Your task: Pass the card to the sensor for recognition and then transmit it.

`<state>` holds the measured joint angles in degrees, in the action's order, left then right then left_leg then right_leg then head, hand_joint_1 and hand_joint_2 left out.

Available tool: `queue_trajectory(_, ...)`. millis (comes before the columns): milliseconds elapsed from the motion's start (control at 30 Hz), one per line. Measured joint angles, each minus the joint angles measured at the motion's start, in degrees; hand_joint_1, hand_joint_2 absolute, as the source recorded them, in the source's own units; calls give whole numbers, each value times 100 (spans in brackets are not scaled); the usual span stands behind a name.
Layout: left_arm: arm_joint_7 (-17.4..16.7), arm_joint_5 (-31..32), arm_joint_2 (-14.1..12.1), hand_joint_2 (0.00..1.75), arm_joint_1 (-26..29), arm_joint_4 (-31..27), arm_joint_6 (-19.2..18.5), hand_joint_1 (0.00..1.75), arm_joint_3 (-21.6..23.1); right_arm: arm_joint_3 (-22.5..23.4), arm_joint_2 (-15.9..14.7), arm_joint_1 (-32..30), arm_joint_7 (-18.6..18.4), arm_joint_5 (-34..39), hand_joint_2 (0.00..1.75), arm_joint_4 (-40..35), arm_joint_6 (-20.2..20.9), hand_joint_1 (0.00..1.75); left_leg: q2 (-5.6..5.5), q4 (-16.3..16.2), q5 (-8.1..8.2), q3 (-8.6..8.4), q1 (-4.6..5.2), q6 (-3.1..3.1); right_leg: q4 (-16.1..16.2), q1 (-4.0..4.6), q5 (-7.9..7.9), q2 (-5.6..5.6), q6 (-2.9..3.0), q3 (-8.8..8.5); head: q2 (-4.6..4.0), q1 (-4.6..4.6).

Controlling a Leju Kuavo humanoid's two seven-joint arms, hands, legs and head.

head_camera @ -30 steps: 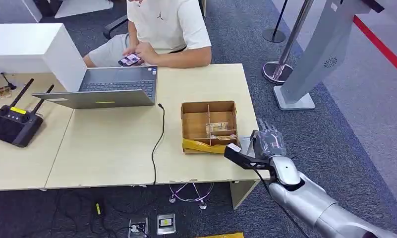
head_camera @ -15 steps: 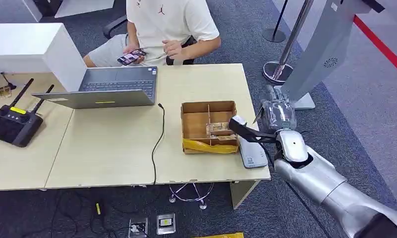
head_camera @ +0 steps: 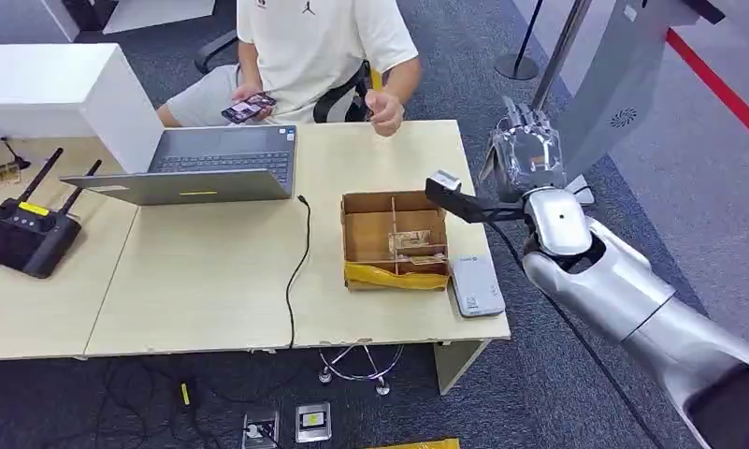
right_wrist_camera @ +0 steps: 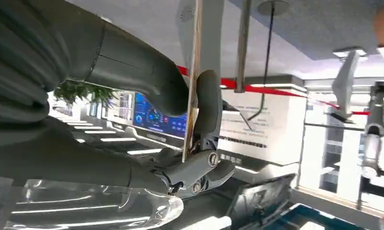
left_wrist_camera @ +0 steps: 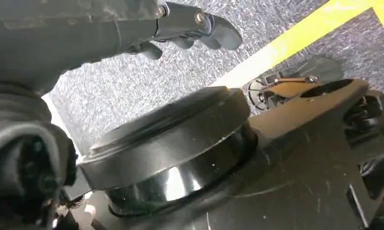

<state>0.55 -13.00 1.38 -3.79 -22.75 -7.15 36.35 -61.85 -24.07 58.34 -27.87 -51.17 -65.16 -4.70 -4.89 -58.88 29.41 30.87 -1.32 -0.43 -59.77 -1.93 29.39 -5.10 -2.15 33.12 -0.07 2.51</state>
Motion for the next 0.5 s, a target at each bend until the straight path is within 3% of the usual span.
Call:
queue_trajectory(267,-66,85,-46,0,-49,-144,0,0,230,-253,597,251,367,-70,175,417,-79,175,-1,0,0,1,-1,0,0,1,0,1,0,2,0,-2)
queue_trajectory(500,-92,221,-68,0,-49,-192,0,0,249,-470,1056,410,418,-94,175,1036,-164,175,-2,0,0,1,-1,0,0,1,0,1,0,1,0,0)
